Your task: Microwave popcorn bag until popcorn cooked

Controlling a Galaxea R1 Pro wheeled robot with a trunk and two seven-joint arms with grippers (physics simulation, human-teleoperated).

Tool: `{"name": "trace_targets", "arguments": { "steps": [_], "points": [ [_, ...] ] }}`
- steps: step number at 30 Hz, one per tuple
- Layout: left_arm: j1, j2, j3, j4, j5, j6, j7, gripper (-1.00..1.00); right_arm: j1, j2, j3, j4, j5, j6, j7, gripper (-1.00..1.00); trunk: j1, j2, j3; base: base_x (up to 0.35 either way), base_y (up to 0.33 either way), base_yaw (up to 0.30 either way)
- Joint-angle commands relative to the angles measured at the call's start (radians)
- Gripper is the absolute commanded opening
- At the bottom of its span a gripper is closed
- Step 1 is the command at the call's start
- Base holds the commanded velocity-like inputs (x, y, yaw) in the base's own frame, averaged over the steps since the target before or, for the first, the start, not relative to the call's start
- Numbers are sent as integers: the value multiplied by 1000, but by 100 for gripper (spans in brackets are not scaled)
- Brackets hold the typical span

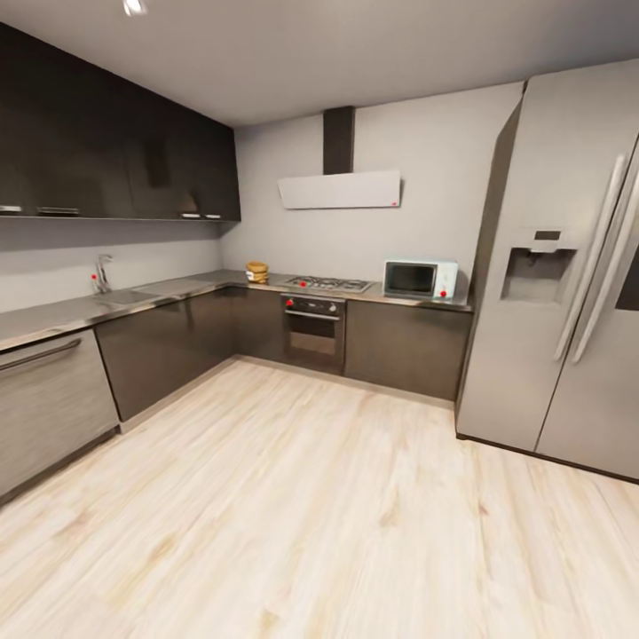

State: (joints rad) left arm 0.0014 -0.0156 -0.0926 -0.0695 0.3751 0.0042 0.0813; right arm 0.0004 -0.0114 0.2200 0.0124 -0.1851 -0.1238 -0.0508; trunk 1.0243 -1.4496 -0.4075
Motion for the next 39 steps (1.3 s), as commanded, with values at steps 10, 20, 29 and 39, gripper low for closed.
{"name": "trace_targets", "arguments": {
  "steps": [10,20,29,39],
  "points": [
    [0,-1,-9,-3,5,-8,5,100,0,1,10,1,-15,-2,-1,100,1,0,-1,268,78,-109],
    [0,-2,-3,-8,9,-10,4,100,0,1,4,1,-19,0,-1,100,1,0,3,5,1,-284],
    [0,-3,-3,-12,11,-9,3,100,0,1,-1,1,-28,1,-1,100,1,0,9,0,0,-285],
    [0,-3,-5,-11,6,-10,3,100,0,2,6,1,-17,6,0,100,1,0,15,0,0,-286]
  ]
}}
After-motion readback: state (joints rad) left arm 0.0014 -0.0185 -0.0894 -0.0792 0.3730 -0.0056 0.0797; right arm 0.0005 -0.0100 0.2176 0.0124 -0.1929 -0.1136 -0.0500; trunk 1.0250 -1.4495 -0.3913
